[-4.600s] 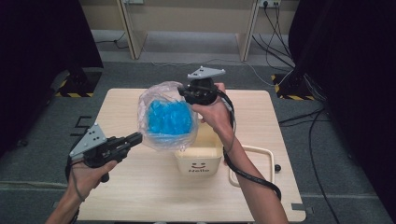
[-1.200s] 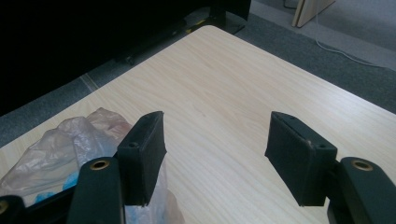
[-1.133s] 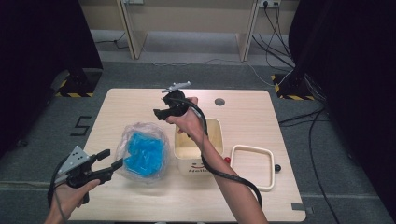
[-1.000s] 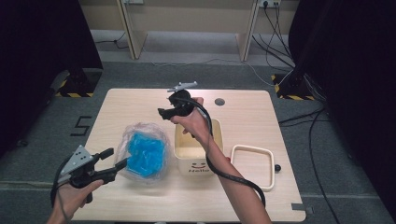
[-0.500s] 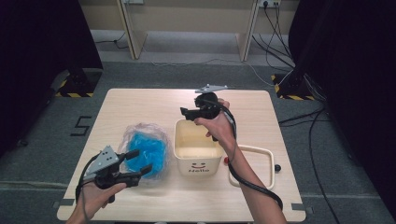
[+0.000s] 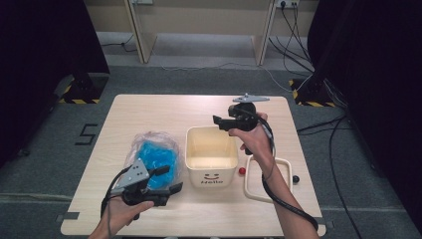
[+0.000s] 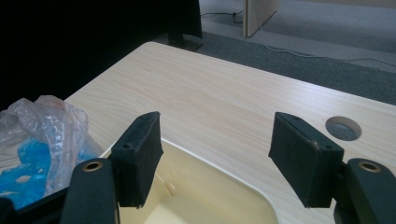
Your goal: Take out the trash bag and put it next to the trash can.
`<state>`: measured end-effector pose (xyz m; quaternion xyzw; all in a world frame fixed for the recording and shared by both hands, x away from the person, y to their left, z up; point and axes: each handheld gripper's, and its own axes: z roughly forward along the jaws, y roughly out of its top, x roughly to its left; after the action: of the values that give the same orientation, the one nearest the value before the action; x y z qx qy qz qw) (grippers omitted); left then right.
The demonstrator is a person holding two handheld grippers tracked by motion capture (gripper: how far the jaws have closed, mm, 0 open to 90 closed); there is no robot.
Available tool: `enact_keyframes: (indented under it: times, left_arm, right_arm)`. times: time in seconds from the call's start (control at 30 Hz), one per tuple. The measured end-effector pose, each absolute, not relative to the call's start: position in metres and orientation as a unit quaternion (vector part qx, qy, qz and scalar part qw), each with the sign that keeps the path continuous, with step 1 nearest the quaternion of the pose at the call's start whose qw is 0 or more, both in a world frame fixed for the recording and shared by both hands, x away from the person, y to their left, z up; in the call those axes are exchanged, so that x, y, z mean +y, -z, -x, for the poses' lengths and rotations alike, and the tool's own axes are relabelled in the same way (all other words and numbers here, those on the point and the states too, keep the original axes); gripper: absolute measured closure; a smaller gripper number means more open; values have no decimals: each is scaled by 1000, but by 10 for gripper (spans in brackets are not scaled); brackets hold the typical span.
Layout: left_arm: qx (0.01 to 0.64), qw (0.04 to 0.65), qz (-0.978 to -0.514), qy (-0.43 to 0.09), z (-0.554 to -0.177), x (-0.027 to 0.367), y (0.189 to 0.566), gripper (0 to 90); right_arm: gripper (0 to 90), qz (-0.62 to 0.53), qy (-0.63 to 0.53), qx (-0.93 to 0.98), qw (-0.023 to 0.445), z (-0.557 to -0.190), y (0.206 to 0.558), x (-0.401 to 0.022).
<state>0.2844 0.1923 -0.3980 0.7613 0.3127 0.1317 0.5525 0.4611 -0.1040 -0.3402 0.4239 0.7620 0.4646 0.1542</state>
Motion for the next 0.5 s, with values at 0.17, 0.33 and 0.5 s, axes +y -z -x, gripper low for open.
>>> enact_keyframes:
  times: [0.17,0.33,0.5]
  left_arm:
    - [305,553,-766,-121,-279,182,401,280]
    - [300,550,-772,-109,-277,171,408,280]
    - [296,543,-780,-91,-277,159,424,280]
  right_arm:
    - [340,-432,-463,757,159,-457,342,-121]
    - [338,-445,-461,750,163,-453,348,-139]
    - [331,-456,-462,742,167,-446,355,-157]
